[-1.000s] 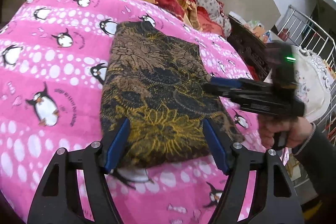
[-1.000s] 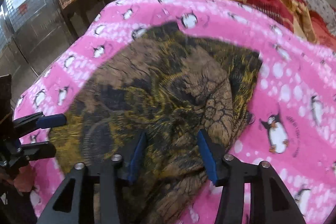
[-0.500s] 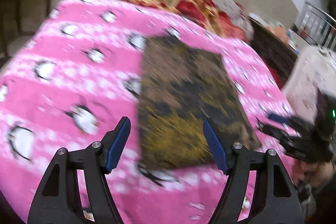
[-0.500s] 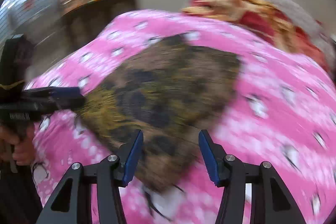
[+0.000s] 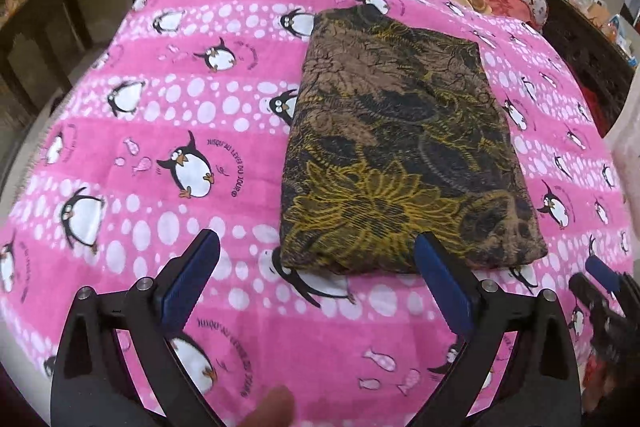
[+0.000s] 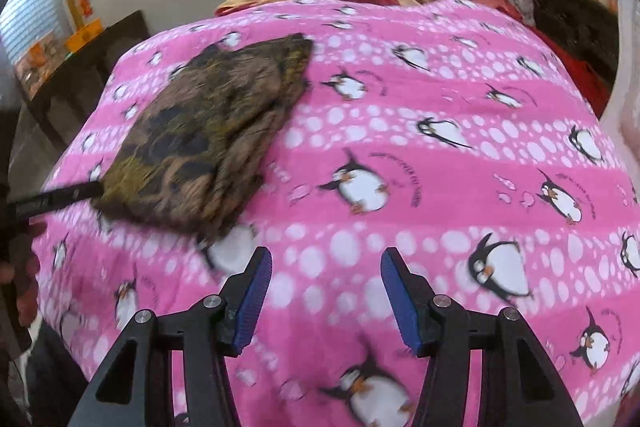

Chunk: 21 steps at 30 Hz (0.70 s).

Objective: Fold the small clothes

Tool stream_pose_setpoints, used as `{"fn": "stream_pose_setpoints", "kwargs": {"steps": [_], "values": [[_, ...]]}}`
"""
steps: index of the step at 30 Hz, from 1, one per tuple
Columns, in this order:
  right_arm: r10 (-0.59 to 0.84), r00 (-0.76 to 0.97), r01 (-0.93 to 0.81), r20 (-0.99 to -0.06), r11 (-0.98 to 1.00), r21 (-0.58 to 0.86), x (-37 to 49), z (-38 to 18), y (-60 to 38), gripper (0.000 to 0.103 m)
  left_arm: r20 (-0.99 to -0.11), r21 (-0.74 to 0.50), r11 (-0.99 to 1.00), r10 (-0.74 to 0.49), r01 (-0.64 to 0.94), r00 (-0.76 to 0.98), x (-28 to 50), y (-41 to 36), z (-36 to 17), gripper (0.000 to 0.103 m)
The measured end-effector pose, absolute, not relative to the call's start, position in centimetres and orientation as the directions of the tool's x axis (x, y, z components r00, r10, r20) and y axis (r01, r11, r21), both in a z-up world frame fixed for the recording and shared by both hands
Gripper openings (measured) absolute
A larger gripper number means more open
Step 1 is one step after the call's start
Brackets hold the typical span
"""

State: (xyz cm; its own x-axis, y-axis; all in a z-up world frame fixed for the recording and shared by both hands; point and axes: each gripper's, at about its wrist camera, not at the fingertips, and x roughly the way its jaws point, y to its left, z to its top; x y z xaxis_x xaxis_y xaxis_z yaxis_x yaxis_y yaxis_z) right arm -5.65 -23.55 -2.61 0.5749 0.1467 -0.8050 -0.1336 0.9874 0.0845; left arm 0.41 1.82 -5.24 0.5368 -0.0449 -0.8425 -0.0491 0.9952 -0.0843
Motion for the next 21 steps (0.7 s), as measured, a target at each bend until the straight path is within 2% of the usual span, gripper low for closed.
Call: {"fn": "stream_pose_setpoints", "kwargs": {"steps": [8,21], "values": [[0.172,0.617,-0.19,-0.768,0.98,0.066,-7.7,-0.6,-21.6,0.055,-0.828,-0.034,0.999,-0.007,-0.037,0.561,-0.5,0.1,-3.6,0.098],[0.171,0.618,-0.211,-0.767,0.976,0.048,-8.2,0.1,-20.7,0.055,-0.803,-0.102,0.994,-0.055,-0.046,0.593,-1.4,0.6,-2.2,0.098]]}}
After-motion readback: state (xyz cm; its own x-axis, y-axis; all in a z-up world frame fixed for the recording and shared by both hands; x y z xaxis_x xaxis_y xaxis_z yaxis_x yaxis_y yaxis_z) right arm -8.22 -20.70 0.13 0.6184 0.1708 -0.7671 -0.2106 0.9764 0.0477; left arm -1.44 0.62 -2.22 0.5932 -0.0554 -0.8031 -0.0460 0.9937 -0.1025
